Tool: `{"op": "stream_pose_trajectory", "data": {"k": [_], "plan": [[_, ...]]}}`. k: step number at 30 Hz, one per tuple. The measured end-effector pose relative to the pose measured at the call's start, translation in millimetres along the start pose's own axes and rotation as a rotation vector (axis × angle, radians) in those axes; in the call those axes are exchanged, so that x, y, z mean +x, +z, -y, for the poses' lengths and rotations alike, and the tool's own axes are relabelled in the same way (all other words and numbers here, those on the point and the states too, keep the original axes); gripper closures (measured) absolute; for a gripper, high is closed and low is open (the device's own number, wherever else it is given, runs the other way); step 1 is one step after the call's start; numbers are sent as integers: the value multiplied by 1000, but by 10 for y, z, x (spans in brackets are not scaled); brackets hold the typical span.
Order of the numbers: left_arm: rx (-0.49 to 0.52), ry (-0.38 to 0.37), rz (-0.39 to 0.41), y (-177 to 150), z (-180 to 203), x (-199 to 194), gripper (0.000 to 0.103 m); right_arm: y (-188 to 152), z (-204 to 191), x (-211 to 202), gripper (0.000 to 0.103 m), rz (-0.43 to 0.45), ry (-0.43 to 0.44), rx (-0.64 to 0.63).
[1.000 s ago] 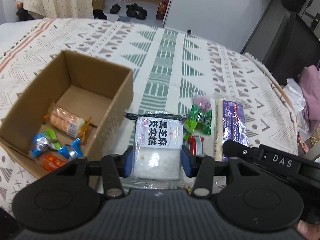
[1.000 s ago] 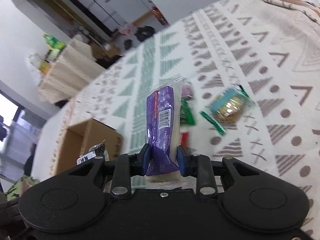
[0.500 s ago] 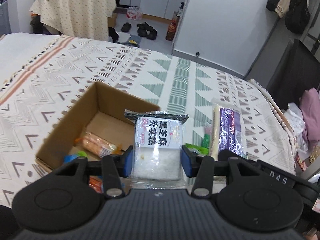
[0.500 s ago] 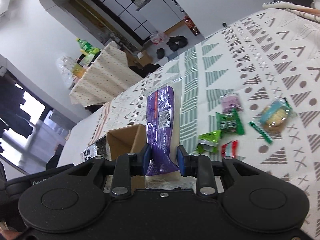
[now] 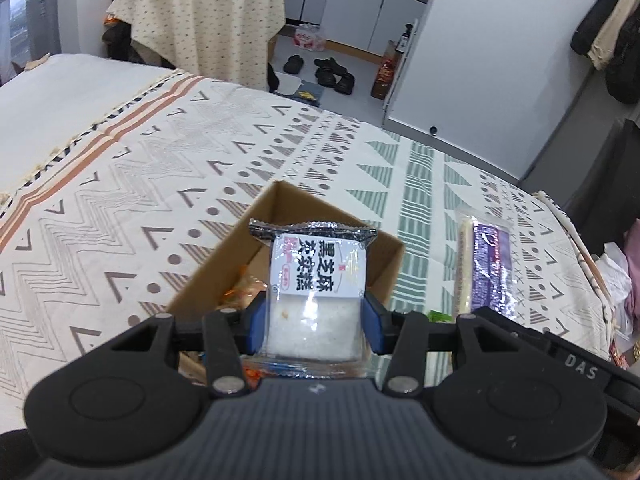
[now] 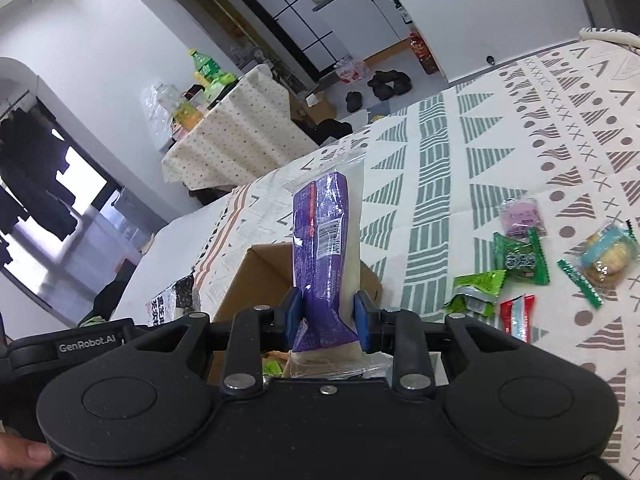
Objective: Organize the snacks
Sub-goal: 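Carry both packs over the cardboard box and open both tools to drop them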
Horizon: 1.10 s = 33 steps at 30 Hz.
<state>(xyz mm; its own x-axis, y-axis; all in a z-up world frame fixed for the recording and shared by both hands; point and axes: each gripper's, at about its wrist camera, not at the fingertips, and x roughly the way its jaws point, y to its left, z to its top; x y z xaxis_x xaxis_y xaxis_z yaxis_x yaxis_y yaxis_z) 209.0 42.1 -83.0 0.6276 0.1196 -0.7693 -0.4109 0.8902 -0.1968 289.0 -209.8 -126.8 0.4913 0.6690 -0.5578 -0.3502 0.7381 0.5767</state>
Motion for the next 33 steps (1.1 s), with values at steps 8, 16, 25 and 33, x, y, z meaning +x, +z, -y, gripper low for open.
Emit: {"op": "stream_pose_trajectory", "data": {"k": [8,16,25,33], "plan": [[-44,3,-24,31,-199,154,56,-37,-117,136,75,-27,13,-19],[-38,1,-52,114,-300,419,55,-68,-284,343,75,-41,51,-36],[-28,16,-63,192,-404,454,44,-87,-531,548,71,-4,77,-53],[-28,29,-67,133,-381,407,32,-52,-475,391,61,-6,48,-36]]}}
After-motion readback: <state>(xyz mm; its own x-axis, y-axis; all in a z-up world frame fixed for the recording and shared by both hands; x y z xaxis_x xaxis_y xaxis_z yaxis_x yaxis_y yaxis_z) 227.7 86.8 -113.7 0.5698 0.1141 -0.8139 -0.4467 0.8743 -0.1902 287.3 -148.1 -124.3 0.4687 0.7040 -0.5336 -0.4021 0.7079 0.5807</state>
